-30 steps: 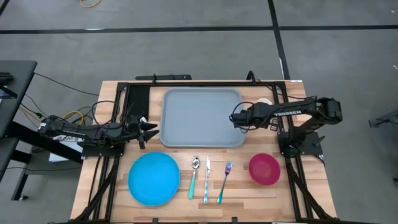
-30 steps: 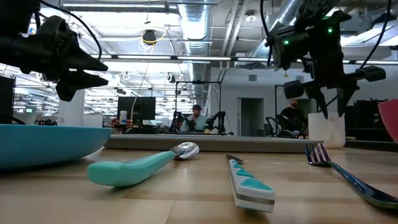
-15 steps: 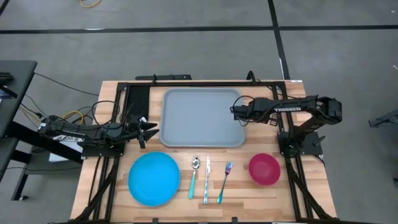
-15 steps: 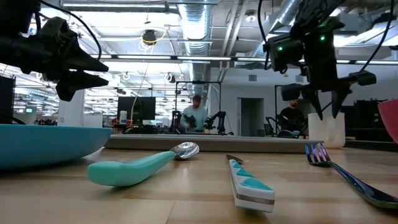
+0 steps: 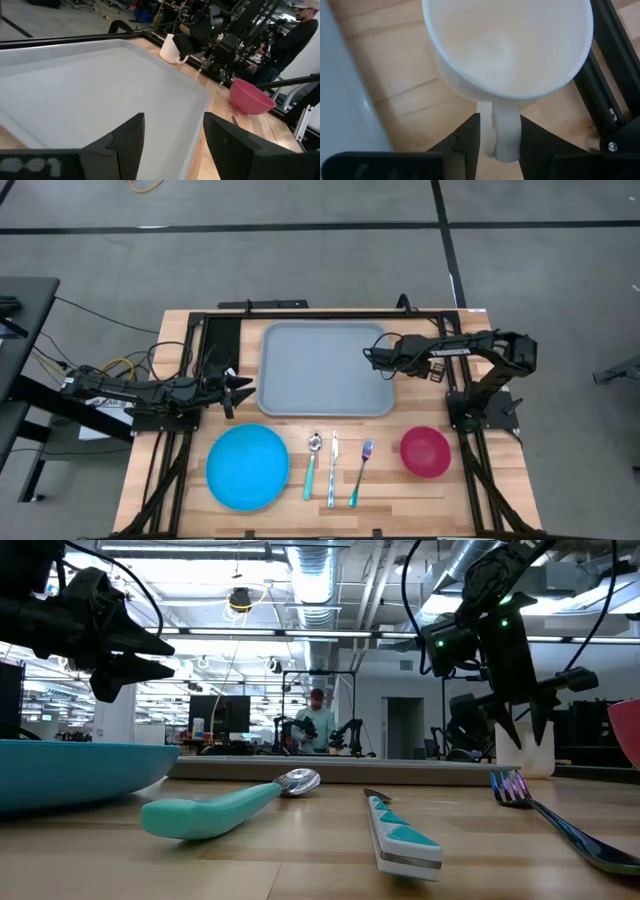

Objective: Set up tray
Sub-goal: Put the white cup on the gray serving tray

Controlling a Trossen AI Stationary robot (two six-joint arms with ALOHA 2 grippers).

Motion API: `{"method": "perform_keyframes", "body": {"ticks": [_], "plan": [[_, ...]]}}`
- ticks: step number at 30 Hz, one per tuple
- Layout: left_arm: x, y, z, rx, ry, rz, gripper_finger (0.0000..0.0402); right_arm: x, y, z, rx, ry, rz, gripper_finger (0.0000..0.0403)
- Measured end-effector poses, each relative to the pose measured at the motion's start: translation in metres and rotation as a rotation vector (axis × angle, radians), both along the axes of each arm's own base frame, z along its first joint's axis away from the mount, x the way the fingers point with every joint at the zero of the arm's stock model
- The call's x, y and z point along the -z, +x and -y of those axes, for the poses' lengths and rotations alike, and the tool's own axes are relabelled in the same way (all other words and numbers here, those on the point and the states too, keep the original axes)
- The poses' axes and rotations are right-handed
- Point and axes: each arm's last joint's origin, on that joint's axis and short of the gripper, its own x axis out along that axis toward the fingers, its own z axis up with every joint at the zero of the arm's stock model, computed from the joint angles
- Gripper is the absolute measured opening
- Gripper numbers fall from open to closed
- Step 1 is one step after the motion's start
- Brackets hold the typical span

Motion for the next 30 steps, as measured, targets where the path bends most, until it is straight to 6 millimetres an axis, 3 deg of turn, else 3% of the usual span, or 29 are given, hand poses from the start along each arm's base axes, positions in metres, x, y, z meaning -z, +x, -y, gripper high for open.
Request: {"method": "perform_keyframes", "body": {"ticks": [6,18,30], "plan": [[0.0,0.0,0.0,0.0,-0.002,0.001,0.0192,-0.001,0.001,-0.008,0.029,-0.046,0.007,0.004],[0.0,0.0,0.0,0.0,-0.003,0.001,0.0192,-0.005,0.003,-0.029,0.02,-0.066,-0.02,0.0039],[0.0,0.0,0.0,0.0,-0.003,0.001,0.0192,-0.047,0.036,-0.033,-0.203,-0.157,0.07,0.0042]]}}
